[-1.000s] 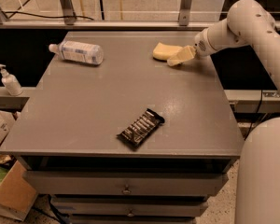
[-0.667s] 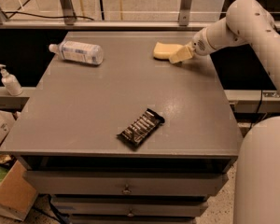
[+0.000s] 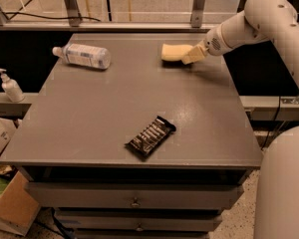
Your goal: Move sponge near blue plastic bottle
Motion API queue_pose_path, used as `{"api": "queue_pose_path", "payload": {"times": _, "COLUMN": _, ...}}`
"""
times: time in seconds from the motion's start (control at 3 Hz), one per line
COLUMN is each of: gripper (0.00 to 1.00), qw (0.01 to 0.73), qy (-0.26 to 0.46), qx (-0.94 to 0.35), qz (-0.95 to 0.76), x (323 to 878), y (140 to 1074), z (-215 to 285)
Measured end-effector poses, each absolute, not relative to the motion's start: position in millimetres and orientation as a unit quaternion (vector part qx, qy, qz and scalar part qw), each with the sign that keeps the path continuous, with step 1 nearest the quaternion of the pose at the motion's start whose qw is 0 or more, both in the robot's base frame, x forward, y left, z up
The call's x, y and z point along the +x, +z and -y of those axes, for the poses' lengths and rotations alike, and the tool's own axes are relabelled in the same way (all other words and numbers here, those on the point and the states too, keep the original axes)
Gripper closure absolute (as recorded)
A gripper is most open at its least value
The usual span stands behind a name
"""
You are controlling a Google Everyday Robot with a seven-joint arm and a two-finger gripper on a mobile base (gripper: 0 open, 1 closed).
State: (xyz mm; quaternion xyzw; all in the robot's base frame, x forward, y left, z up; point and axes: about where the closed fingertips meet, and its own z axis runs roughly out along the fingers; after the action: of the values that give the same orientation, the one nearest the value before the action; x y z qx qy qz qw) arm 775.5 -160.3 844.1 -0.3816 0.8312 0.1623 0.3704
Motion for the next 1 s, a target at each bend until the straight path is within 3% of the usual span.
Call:
{"api": "queue_pose_path", "payload": {"times": 0.33, "gripper": 1.0, "qw": 0.371, "qy": 0.168, "qx": -0.416, "qz": -0.813, "x": 754.9, "y": 863.5, "z": 137.2}}
{"api": "queue_pose_path", "payload": {"times": 1.0, "gripper": 1.0, "qw": 0.365, "qy": 0.164, "qx": -0.465, "qz": -0.79, "x": 724.0, "y": 873.6, "z": 87.4}}
